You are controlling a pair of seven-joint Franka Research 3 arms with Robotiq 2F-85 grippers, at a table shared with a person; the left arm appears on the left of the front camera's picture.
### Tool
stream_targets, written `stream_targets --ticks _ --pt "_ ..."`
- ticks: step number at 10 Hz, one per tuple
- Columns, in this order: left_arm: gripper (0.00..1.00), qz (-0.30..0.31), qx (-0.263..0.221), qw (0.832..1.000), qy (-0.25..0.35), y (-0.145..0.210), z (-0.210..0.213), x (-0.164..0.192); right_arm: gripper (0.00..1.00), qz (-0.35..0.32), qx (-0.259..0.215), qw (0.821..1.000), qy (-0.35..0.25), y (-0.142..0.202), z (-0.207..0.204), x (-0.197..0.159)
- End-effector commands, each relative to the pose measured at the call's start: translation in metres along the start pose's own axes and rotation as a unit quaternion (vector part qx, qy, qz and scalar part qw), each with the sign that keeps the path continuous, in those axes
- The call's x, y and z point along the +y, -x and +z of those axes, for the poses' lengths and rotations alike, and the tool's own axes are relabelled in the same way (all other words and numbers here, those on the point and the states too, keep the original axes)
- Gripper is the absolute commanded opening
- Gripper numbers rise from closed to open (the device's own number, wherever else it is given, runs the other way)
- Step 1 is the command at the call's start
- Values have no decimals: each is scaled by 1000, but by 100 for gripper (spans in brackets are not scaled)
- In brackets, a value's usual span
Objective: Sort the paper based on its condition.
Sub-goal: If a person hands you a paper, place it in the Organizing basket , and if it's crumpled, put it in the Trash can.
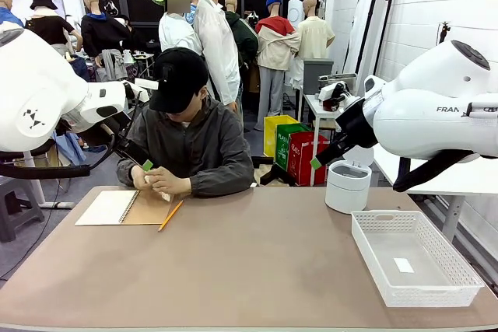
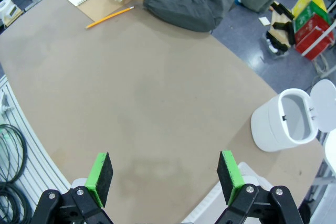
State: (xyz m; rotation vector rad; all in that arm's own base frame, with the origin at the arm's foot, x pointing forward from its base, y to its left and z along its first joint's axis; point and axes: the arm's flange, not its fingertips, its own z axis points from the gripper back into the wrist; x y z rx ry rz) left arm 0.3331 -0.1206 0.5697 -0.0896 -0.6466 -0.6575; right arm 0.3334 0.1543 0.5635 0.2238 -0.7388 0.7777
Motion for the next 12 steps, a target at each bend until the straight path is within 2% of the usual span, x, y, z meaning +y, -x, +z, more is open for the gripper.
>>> stream_targets --ticks 1,12 --pt "100 -1 1 1000 -2 0 1 1 100 0 -1 1000 -2 0 0 0" --pt "100 -1 1 1000 -2 0 1 1 100 0 -1 1000 -2 0 0 0"
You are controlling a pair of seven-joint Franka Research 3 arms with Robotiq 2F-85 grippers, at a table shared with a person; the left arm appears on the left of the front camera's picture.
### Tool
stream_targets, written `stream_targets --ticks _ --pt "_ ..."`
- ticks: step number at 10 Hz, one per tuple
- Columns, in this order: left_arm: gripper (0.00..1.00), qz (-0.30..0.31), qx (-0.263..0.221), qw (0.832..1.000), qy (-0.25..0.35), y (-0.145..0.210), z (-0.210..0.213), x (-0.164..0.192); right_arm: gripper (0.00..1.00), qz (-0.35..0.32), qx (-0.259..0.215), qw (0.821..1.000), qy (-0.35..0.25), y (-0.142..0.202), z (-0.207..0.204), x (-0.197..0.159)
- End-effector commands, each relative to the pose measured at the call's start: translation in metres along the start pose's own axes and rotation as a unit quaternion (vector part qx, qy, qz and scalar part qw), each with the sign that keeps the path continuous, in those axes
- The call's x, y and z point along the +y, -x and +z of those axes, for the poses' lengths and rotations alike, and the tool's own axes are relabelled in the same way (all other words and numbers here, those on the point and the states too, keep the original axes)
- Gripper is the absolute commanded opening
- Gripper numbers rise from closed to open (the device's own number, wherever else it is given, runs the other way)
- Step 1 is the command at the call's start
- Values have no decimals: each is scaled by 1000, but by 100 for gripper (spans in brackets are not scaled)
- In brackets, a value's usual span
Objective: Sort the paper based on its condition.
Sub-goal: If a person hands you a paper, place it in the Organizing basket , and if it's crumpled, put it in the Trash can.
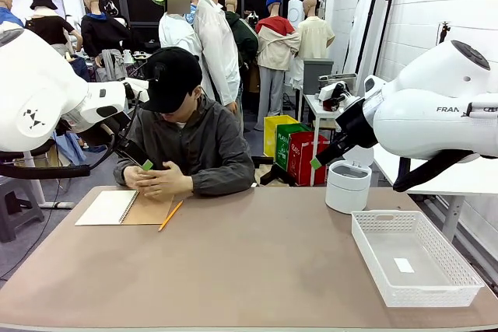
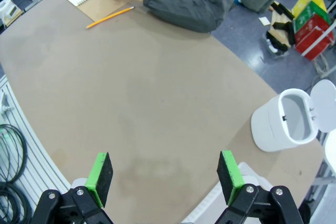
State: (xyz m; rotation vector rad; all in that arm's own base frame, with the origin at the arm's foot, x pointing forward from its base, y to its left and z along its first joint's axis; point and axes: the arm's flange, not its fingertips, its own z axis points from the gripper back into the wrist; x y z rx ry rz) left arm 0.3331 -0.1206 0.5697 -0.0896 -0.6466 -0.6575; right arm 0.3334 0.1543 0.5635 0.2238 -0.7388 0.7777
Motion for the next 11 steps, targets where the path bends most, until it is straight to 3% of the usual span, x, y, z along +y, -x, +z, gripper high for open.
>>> stream_targets --ticks 1,11 --pt "100 -1 1 1000 -2 0 1 1 100 0 -1 1000 -2 0 0 0" --pt "100 -1 1 1000 -2 0 1 1 100 0 -1 1000 -2 0 0 0"
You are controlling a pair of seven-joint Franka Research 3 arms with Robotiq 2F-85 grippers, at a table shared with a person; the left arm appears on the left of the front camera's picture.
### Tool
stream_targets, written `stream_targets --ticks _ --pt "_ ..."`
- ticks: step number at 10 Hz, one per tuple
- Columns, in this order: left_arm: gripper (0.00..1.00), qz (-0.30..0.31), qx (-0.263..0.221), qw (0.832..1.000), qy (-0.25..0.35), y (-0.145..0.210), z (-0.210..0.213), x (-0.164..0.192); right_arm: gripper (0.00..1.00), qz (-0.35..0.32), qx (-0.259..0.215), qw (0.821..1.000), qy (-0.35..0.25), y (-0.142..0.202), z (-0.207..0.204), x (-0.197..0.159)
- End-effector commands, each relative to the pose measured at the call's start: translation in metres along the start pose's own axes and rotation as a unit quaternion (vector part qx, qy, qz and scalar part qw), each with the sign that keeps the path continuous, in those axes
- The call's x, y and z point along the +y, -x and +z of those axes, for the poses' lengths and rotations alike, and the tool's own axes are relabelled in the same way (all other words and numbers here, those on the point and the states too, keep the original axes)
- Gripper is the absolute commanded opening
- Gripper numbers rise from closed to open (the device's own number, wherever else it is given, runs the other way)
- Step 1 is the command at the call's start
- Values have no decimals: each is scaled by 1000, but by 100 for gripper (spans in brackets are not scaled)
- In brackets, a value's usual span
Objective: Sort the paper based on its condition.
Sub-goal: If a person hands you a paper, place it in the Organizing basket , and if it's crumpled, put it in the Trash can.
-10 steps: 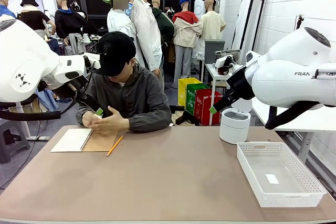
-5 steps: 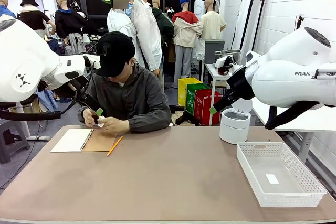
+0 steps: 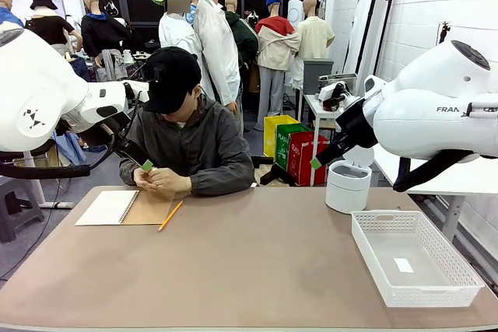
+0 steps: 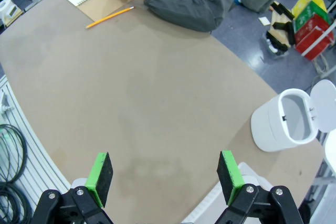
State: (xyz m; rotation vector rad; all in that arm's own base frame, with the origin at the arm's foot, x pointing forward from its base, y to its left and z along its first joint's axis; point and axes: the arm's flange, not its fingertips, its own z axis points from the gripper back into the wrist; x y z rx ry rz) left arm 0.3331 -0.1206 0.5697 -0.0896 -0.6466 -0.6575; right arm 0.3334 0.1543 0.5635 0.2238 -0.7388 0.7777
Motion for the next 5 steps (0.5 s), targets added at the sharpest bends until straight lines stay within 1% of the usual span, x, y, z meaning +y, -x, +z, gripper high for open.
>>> stream_targets --ticks 1,5 --pt "100 -1 1 1000 -2 0 1 1 100 0 -1 1000 -2 0 0 0" --pt "100 -1 1 1000 -2 0 1 1 100 0 -1 1000 -2 0 0 0"
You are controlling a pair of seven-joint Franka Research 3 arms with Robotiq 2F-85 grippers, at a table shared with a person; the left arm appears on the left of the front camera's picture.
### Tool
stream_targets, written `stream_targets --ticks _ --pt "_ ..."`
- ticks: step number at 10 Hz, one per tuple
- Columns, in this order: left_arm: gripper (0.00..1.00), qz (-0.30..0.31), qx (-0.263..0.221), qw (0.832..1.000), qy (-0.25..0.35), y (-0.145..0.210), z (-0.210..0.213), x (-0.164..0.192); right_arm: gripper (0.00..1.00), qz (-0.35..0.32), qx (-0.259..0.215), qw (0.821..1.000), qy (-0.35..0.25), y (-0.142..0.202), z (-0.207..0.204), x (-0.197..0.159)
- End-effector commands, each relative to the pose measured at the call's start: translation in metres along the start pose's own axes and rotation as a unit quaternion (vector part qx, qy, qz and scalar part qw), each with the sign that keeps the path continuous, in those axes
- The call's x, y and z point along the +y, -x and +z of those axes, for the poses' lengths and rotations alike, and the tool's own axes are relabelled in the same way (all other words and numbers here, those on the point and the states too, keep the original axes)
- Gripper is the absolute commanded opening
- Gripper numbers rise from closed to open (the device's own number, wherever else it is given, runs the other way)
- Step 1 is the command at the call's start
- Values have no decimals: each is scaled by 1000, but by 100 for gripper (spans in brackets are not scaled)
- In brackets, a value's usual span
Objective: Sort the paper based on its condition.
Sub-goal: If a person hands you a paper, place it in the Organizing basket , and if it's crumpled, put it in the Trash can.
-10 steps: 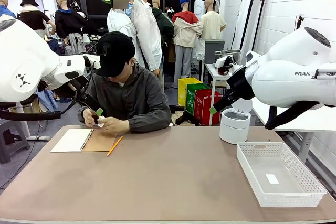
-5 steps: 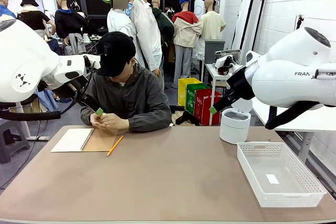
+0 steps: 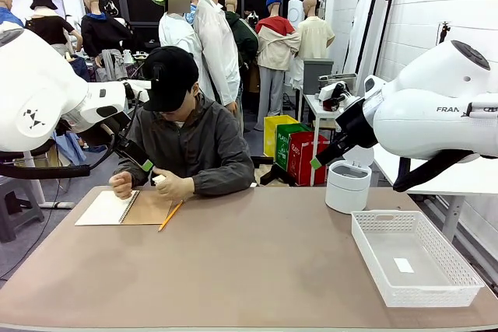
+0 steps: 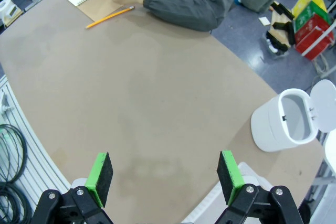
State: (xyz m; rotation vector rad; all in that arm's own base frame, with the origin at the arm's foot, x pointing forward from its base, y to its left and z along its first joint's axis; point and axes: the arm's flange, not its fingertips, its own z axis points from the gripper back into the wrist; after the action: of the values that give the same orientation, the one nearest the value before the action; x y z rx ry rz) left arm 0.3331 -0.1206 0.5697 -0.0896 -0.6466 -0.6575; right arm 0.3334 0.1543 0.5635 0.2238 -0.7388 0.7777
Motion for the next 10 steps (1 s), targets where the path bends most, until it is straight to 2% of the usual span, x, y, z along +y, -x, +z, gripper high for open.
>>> stream_targets --ticks 1,10 --pt "100 -1 1 1000 -2 0 1 1 100 0 -1 1000 -2 0 0 0" --pt "100 -1 1 1000 -2 0 1 1 100 0 -1 1000 -2 0 0 0"
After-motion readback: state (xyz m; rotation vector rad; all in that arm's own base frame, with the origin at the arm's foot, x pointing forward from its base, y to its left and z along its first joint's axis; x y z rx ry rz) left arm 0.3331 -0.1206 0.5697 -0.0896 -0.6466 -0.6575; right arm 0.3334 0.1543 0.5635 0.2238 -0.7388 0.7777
